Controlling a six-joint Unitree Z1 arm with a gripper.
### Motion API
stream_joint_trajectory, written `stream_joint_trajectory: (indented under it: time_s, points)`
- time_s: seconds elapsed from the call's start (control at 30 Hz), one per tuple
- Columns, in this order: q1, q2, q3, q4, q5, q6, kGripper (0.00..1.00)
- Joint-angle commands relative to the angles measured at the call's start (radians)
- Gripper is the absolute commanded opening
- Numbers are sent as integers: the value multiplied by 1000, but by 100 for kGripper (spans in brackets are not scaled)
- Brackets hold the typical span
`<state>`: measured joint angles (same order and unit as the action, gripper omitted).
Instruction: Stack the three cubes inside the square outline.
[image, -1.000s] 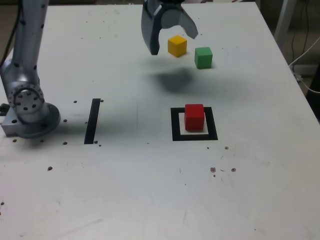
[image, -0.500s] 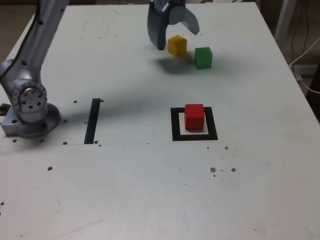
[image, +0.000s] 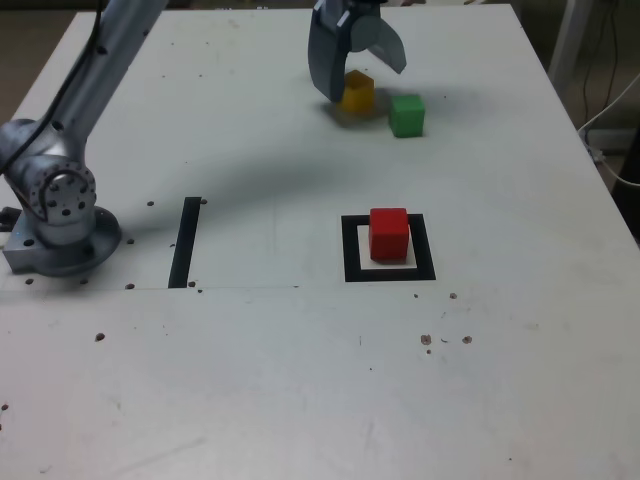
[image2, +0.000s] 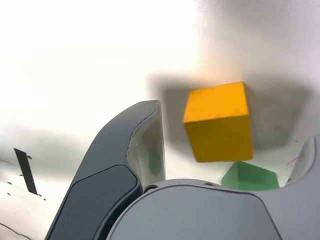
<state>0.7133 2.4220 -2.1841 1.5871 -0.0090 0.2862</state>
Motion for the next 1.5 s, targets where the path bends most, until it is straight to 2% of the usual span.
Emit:
stream_joint_trajectory:
  time_s: [0.0,0.13,0.33,0.43,1.07,1.27,1.47]
  points:
    - [7,21,-16,31,-11,8,88]
    - [13,41,-35,35,-22,17,75]
    - [14,53,-60,30,-16,31,38]
    - [15,55,-73,28,-15,43,30]
    - [15,43,-59,37,-13,65,30]
    - [-7,-16,-42,44,5,76,30]
    - [-66,-101,13,46,2,77,30]
